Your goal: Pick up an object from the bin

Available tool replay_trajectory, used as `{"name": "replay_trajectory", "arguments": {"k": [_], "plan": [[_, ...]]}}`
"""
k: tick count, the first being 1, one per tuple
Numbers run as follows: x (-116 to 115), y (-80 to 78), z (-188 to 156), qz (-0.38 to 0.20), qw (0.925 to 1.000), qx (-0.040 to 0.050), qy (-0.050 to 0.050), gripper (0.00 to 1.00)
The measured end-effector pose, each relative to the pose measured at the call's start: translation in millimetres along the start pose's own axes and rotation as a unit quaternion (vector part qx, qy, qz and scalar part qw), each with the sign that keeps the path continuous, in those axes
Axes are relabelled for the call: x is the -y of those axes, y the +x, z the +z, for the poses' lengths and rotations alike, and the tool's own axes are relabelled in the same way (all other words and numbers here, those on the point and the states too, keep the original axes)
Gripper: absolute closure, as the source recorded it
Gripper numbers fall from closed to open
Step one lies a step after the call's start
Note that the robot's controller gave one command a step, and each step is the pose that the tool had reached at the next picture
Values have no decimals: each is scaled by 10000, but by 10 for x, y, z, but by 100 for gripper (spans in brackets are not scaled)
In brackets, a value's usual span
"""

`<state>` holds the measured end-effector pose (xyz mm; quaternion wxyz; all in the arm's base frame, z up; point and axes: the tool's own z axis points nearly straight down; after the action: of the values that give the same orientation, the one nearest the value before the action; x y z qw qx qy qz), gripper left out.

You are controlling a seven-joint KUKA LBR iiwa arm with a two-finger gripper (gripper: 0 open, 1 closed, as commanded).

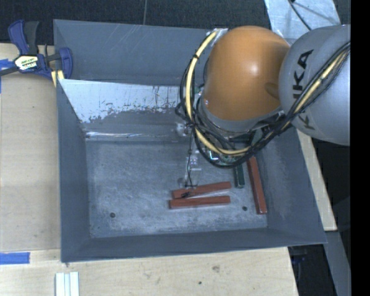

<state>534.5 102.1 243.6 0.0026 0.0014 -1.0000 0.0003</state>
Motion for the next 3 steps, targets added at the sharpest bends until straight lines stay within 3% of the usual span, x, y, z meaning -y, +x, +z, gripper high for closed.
{"name": "replay_trajectory", "arguments": {"k": [1, 2, 3], "plan": [[682, 44, 1763, -599, 9982, 0, -5, 0], [973, 127, 1420, -719, 9974, 59, 10, 0], [1133, 171, 1395, -451, 9990, 30, 0, 0]]}}
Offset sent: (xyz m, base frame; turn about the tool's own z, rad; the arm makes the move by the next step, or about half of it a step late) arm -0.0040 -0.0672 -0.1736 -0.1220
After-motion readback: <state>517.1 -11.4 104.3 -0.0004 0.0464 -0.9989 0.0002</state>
